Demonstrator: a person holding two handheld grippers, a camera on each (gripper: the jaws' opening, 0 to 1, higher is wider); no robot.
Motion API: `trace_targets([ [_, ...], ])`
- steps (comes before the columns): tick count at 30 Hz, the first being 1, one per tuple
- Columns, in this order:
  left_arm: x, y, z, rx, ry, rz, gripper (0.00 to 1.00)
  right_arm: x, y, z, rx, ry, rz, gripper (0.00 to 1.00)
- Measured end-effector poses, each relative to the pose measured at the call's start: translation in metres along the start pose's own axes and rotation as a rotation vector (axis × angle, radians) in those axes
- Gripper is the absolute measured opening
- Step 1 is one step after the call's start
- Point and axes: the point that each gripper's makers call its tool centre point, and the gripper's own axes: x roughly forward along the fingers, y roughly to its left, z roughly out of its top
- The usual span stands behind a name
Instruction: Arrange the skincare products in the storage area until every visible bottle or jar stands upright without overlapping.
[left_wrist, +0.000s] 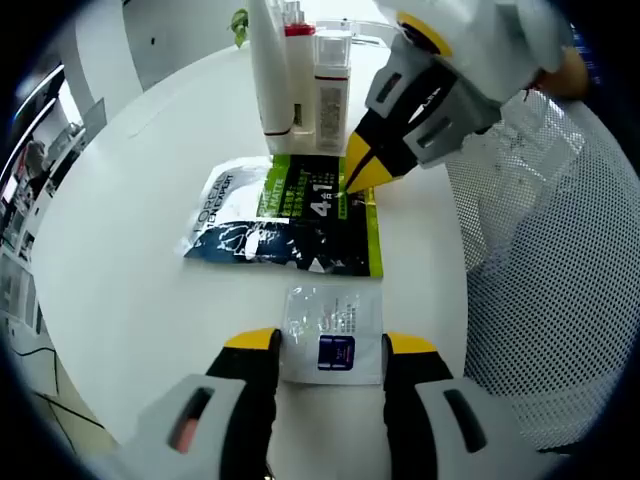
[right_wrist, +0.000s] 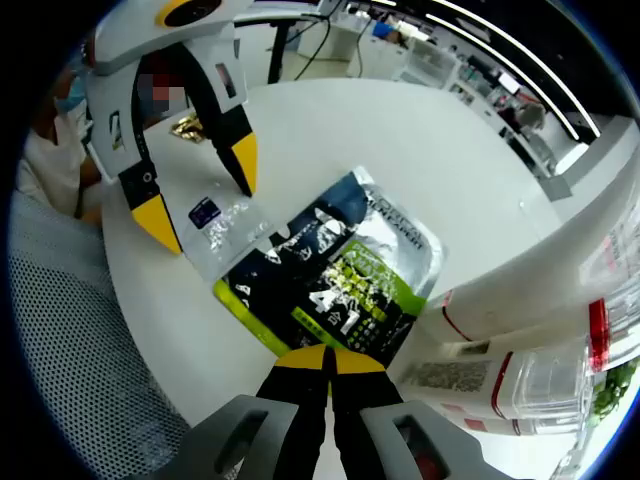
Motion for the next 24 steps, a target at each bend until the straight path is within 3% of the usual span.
trace_targets([
  [4,0.000,-0.003,0.002,-0.027,0.001,-0.016,0.53,0.000,0.000,0.000,0.000,0.000,0.000,0.00],
  [6,-0.004,-0.002,0.005,-0.020,-0.006,-0.004,0.52,0.000,0.000,0.000,0.000,0.000,0.000,0.00],
  [9,-0.017,0.004,0.015,-0.049,-0.064,0.028,0.52,0.000,0.000,0.000,0.000,-0.001,0.000,0.00],
  [12,-0.035,0.019,0.015,-0.093,-0.113,0.094,0.52,0.000,0.000,0.000,-0.002,-0.001,0.000,0.00],
  [15,-0.054,0.035,0.000,-0.143,-0.129,0.174,0.54,0.000,0.000,0.000,-0.008,-0.001,-0.001,0.00],
  [21,-0.083,0.061,-0.049,-0.277,-0.110,0.293,0.55,0.000,0.000,0.000,-0.021,0.000,-0.005,0.00],
  [24,-0.088,0.068,-0.073,-0.312,-0.082,0.306,0.56,0.000,0.000,0.000,-0.022,0.000,-0.006,0.00],
])
